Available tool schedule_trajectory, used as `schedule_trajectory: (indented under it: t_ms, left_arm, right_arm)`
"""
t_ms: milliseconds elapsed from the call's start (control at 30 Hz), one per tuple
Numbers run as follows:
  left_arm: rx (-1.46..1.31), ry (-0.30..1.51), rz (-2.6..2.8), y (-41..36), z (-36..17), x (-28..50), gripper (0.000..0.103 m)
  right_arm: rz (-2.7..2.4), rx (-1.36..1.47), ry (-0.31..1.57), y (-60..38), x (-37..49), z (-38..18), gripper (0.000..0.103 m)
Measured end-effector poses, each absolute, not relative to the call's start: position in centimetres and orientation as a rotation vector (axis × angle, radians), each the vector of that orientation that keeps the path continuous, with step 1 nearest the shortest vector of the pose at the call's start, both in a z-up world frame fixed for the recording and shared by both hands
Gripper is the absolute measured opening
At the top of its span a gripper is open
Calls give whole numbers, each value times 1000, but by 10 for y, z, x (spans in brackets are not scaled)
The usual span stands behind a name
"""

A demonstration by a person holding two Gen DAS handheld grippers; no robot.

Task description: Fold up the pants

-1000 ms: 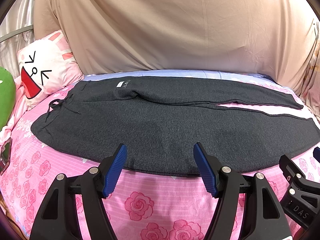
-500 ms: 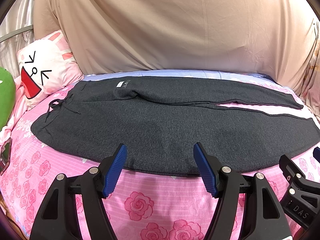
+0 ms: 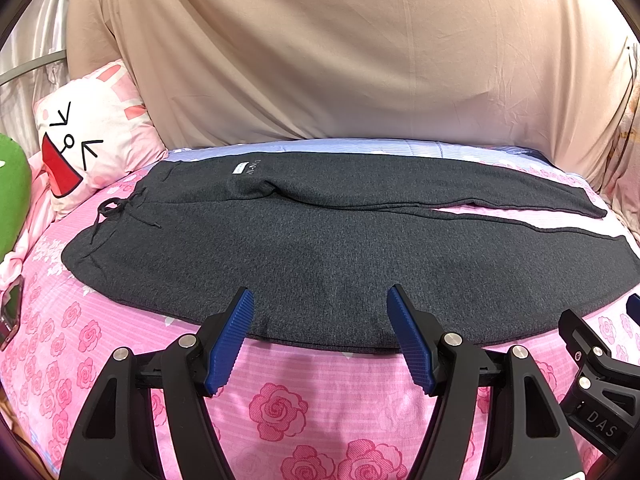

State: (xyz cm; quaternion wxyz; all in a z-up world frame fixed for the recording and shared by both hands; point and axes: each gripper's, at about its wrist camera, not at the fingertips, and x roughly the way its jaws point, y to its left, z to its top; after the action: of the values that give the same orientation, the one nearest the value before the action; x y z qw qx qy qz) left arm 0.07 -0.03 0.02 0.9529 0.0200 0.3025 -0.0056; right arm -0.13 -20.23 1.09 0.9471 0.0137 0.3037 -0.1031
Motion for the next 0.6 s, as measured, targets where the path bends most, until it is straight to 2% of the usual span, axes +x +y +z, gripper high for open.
schedule_trajectory:
  t_ms: [333, 400, 600]
  left_arm:
    - [39, 616, -12, 0, 0, 1, 67]
    - [35, 619, -11, 0, 0, 0, 71]
    - [47, 626, -15, 3, -3, 0, 71]
  right_arm:
    - [-212, 22, 614, -202, -2, 9, 98]
    - [-209, 26, 620, -203, -1, 7, 98]
    - [-203, 29, 632, -203, -1, 3, 98]
